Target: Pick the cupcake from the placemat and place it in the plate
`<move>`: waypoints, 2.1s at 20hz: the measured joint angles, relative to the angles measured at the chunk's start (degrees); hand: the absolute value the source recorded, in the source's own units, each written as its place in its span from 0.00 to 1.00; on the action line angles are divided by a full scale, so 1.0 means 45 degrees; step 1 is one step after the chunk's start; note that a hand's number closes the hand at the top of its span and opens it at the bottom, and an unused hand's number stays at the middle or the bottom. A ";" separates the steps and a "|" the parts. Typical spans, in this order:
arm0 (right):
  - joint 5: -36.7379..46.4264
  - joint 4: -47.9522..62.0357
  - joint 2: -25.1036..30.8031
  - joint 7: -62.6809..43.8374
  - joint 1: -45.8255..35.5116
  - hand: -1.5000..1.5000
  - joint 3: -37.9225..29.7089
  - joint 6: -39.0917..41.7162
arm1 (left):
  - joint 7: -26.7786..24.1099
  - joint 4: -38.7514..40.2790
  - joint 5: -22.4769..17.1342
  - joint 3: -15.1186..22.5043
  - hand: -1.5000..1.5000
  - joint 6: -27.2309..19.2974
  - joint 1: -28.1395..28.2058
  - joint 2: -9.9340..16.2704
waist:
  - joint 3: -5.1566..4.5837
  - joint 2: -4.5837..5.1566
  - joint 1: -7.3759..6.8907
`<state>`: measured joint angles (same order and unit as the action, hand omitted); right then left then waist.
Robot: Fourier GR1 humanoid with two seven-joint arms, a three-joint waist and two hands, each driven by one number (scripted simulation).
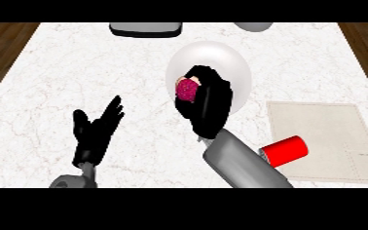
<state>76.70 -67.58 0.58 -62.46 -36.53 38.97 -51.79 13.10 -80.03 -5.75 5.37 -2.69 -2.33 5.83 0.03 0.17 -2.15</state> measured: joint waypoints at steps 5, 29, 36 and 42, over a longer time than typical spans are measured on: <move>-0.0570 0.1978 -0.0031 0.0449 -0.0752 1.00 -0.1511 -0.1221 | -0.0026 -0.0235 0.0026 0.0004 0.50 -0.0034 0.0271 -0.0015 | 0.0007 0.0054 0.0023; -1.0849 0.6778 0.0460 1.0118 -0.2356 0.00 -0.5881 -0.0370 | -0.0247 -0.0307 0.0099 0.0020 0.50 0.0155 0.0202 -0.0175 | 0.0073 0.0322 -0.0276; -1.3736 0.6063 0.0266 1.4381 -0.1765 0.00 -0.8149 -0.0359 | -0.0036 -0.0356 -0.0013 -0.0187 0.50 0.0203 0.0224 -0.0040 | 0.0054 0.0235 -0.0098; -1.5977 0.5554 0.0369 1.7167 -0.0695 0.00 -0.9543 0.2161 | -0.0367 -0.0636 0.0207 -0.0079 0.50 0.0006 0.0902 -0.0186 | 0.0031 0.0069 0.0202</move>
<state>4.80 -42.59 2.24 14.79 -39.66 -3.98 -42.07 11.45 -82.89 -4.82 5.02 -2.66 1.73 4.99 0.17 0.48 -1.24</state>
